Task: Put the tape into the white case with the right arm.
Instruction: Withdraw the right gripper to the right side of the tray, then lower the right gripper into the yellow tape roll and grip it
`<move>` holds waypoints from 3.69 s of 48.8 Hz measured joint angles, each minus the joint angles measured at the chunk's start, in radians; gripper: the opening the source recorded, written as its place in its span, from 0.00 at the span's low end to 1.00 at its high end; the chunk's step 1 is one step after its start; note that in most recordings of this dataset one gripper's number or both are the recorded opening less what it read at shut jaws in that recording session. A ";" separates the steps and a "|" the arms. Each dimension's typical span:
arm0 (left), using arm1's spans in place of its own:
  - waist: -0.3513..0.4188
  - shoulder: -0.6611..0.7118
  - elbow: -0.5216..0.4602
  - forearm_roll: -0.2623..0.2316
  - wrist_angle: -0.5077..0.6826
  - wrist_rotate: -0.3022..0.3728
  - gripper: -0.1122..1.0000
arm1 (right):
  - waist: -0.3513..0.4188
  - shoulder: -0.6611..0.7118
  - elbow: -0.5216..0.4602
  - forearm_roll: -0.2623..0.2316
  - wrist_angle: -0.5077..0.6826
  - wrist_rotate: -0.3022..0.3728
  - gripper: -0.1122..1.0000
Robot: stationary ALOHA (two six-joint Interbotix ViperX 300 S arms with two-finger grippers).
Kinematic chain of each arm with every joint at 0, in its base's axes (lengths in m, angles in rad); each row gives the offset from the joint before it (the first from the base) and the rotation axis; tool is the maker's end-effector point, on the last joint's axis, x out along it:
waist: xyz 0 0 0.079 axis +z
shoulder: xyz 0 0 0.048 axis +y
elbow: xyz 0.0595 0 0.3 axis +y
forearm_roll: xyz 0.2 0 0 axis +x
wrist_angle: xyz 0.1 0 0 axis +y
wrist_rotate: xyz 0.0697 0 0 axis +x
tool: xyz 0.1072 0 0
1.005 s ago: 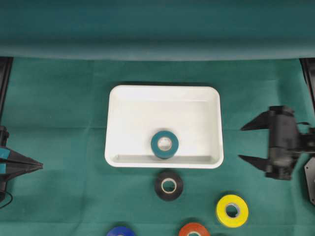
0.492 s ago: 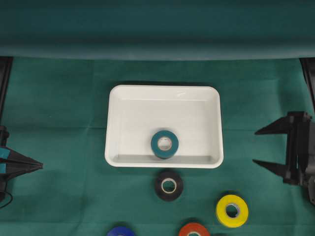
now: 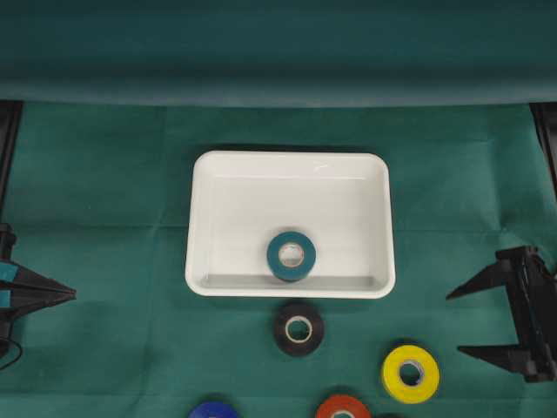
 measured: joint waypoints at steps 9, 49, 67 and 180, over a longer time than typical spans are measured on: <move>0.000 0.000 0.000 0.002 0.000 0.002 0.10 | 0.015 -0.014 0.008 0.000 0.000 0.002 0.70; 0.000 0.000 0.000 0.000 0.000 0.000 0.10 | 0.011 0.265 -0.115 0.000 -0.117 -0.002 0.70; 0.000 0.000 0.000 0.000 0.000 -0.003 0.10 | -0.025 0.318 -0.117 0.000 -0.118 -0.003 0.70; 0.000 0.000 0.003 0.000 0.000 -0.003 0.10 | 0.003 0.569 -0.310 -0.002 -0.003 -0.002 0.11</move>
